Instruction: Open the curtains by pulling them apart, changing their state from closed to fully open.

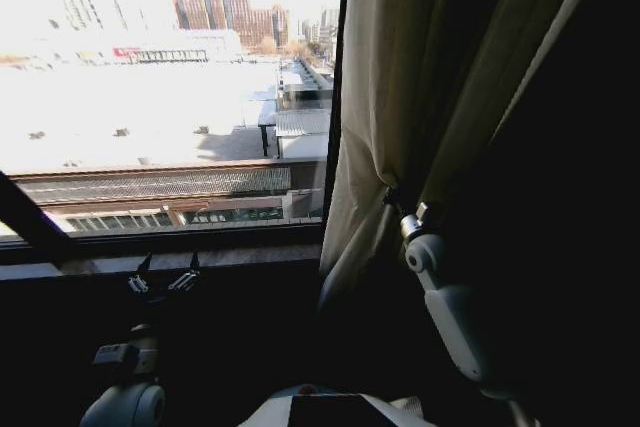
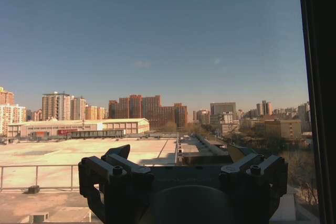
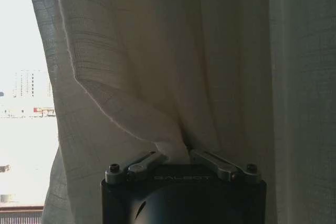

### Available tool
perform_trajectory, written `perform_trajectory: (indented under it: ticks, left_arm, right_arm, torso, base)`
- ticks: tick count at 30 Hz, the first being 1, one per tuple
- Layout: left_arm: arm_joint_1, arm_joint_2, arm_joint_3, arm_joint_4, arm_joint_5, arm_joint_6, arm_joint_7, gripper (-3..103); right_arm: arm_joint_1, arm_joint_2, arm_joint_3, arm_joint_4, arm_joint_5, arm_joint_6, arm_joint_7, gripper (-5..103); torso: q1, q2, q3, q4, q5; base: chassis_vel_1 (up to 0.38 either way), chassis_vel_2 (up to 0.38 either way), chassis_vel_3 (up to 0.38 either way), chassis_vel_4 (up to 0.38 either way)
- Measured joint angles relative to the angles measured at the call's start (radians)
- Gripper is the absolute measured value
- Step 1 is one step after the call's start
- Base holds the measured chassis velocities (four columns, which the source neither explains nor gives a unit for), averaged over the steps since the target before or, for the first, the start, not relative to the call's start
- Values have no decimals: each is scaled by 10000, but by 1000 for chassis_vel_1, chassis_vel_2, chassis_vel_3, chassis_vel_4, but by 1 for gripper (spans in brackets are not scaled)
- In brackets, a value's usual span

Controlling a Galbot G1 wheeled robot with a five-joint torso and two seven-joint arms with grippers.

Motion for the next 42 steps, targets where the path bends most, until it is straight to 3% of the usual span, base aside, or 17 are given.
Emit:
perform_trajectory:
  ticks: [22,26,33,42]
  left_arm:
    - [-79,-126,82,47,174,74,16,100]
    - [-56,-87,42,11,145,67,14,100]
    - [-78,-30,27,0,41,14,14,100]
    - [-89,-18,4,56,-13,-100,11,100]
  right_arm:
    - [248,-81,155,-793,-74,213,-165,0]
    - [428,-258,444,-1209,-51,231,-160,0]
    - [985,-1273,1239,-2402,8,348,-102,0]
    - [1519,-1713,1697,-3461,2,349,61,0]
  torso:
    - [0,0,-1,4,-4]
    - [-1,1,-1,5,0]
    - [0,0,0,-1,6]
    - [-1,1,-1,1,3]
  base:
    - [-96,-94,90,93]
    - [0,0,0,0]
    - [0,0,0,0]
    - [0,0,0,0]
